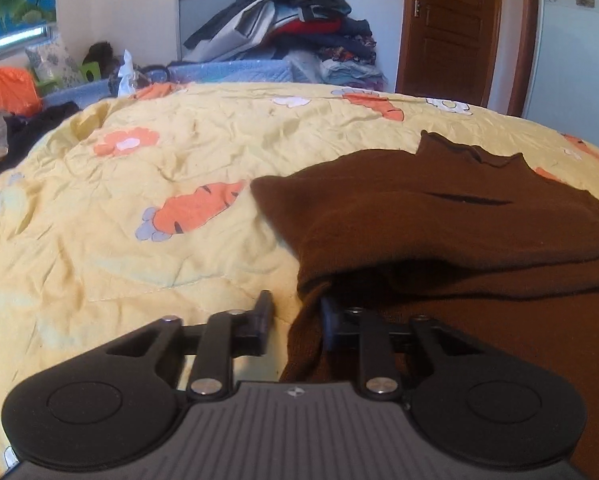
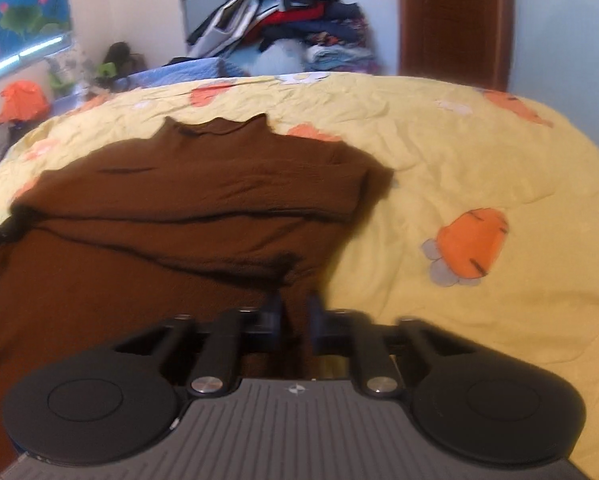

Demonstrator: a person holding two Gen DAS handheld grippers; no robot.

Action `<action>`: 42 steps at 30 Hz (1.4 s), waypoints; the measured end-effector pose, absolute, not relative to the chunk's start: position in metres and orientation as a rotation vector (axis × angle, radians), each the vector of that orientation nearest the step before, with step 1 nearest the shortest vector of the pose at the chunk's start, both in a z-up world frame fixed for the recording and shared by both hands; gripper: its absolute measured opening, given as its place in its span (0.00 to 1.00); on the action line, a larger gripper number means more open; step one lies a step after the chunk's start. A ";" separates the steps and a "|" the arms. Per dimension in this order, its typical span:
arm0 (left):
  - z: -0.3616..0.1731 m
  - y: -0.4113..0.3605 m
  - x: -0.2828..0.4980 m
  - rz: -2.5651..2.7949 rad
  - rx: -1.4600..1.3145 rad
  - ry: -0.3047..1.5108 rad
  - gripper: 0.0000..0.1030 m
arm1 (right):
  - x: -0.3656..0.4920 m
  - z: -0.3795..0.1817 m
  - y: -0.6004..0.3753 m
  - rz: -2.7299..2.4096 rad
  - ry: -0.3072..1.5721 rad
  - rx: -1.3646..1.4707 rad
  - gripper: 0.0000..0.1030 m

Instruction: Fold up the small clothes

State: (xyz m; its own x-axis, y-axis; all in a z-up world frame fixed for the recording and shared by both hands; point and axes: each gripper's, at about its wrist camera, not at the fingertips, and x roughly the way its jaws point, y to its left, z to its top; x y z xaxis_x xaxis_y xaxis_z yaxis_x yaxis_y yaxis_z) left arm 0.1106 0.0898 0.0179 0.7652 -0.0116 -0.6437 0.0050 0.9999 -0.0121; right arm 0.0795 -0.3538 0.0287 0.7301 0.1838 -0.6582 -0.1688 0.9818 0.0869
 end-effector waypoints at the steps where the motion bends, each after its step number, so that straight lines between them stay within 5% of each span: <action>1: 0.018 0.091 0.110 -0.015 0.003 0.701 0.19 | 0.079 0.029 -0.361 0.179 0.726 0.046 0.08; 7: 0.023 0.091 0.094 -0.040 -0.037 0.724 0.21 | 0.069 0.026 -0.379 0.148 0.720 0.114 0.12; 9: 0.027 0.098 0.082 -0.062 -0.101 0.772 0.44 | 0.063 0.034 -0.376 0.137 0.709 0.114 0.50; 10: 0.028 0.103 0.072 -0.075 -0.133 0.777 0.66 | 0.056 0.039 -0.378 0.137 0.687 0.122 0.60; 11: 0.029 0.108 0.062 -0.084 -0.166 0.769 0.73 | 0.047 0.044 -0.380 0.142 0.663 0.137 0.72; 13: 0.025 0.114 0.049 -0.103 -0.217 0.769 0.75 | 0.036 0.048 -0.388 0.157 0.663 0.189 0.73; 15: 0.021 0.114 0.041 -0.099 -0.227 0.757 0.73 | 0.035 0.044 -0.396 0.182 0.718 0.253 0.66; 17: 0.020 0.108 0.041 -0.069 -0.186 0.742 0.60 | 0.038 0.035 -0.393 0.190 0.769 0.269 0.54; 19: 0.021 0.104 0.044 -0.041 -0.144 0.738 0.06 | 0.037 0.029 -0.387 0.213 0.759 0.264 0.42; 20: 0.021 0.107 0.045 -0.046 -0.151 0.737 0.07 | 0.039 0.027 -0.386 0.228 0.771 0.273 0.13; 27: 0.026 0.120 0.037 -0.095 -0.191 0.778 0.06 | 0.033 0.021 -0.418 0.205 0.790 0.394 0.08; 29: 0.024 0.132 0.031 -0.137 -0.328 0.837 0.16 | 0.027 0.022 -0.420 0.219 0.813 0.450 0.24; 31: 0.021 0.146 0.021 -0.205 -0.495 0.855 0.52 | 0.018 0.025 -0.426 0.271 0.828 0.535 0.57; 32: 0.019 0.151 0.016 -0.238 -0.576 0.857 0.62 | 0.012 0.025 -0.427 0.303 0.834 0.567 0.73; 33: 0.016 0.155 0.012 -0.264 -0.652 0.858 0.74 | 0.009 0.025 -0.428 0.326 0.846 0.586 0.74; 35: 0.008 0.155 0.008 -0.312 -0.755 0.863 0.75 | 0.003 0.023 -0.427 0.363 0.864 0.629 0.74; 37: 0.008 0.148 0.006 -0.311 -0.706 0.835 0.65 | 0.002 0.018 -0.422 0.410 0.876 0.668 0.71; 38: 0.009 0.143 0.008 -0.294 -0.665 0.838 0.52 | 0.003 0.018 -0.418 0.411 0.879 0.649 0.58; 39: 0.008 0.139 0.012 -0.270 -0.620 0.866 0.15 | 0.005 0.017 -0.415 0.404 0.894 0.626 0.32; 40: 0.005 0.137 0.015 -0.242 -0.588 0.889 0.04 | 0.008 0.015 -0.412 0.397 0.927 0.609 0.15; 42: 0.005 0.144 0.015 -0.231 -0.576 0.866 0.04 | 0.009 0.012 -0.414 0.398 0.930 0.595 0.09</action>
State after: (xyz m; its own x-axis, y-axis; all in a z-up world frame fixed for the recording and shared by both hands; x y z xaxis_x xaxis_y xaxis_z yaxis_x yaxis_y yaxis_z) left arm 0.0146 0.1444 0.0049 0.6347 -0.4168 -0.6507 -0.0370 0.8247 -0.5644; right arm 0.0090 -0.4138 0.0116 0.5443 0.5591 -0.6254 -0.0667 0.7720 0.6321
